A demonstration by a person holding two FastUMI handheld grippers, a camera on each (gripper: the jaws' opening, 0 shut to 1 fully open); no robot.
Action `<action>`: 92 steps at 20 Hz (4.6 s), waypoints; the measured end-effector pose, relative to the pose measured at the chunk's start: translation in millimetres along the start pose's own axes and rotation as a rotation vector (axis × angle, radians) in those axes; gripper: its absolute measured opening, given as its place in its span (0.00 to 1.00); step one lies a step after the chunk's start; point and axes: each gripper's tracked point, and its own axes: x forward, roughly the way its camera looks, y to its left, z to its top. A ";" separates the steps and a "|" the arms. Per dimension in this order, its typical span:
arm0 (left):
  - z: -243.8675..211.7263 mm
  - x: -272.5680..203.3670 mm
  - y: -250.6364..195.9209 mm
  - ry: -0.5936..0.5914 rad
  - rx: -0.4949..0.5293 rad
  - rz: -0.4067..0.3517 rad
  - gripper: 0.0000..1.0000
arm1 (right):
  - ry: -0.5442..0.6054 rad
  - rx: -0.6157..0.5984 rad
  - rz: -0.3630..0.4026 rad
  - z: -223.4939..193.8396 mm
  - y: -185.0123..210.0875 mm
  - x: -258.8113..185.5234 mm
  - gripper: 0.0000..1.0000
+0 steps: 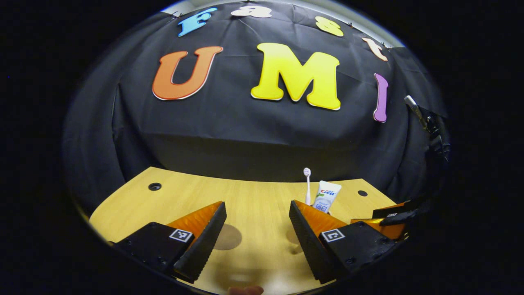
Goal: Put the toothbrush and toothpaste on the desktop into the cup, then pick up the cup and place it on the coaster on the desktop.
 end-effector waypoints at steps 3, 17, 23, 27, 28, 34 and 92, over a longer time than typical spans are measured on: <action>13.3 -25.9 36.1 -0.017 0.019 0.048 0.98 | 0.061 0.079 0.014 2.3 33.3 1.6 0.84; 20.5 -89.0 132.4 -0.006 -0.041 0.174 0.98 | 0.435 0.230 -0.152 -19.6 58.2 71.8 0.84; 28.1 -97.0 150.6 -0.021 -0.031 0.220 0.98 | 0.532 0.235 -0.182 -38.0 51.2 94.7 0.84; 25.8 -99.1 153.7 -0.012 -0.042 0.226 0.98 | 0.570 0.225 -0.193 -47.0 53.2 107.2 0.84; 24.3 -101.4 156.7 -0.006 -0.044 0.229 0.98 | 0.577 0.220 -0.194 -47.8 52.6 108.2 0.84; 19.5 -111.7 175.1 0.002 -0.039 0.256 0.98 | 0.614 0.203 -0.220 -58.2 46.9 107.1 0.61; -15.0 -155.0 208.4 0.095 -0.092 0.262 0.98 | 0.581 0.150 -0.093 -24.9 116.4 114.3 0.27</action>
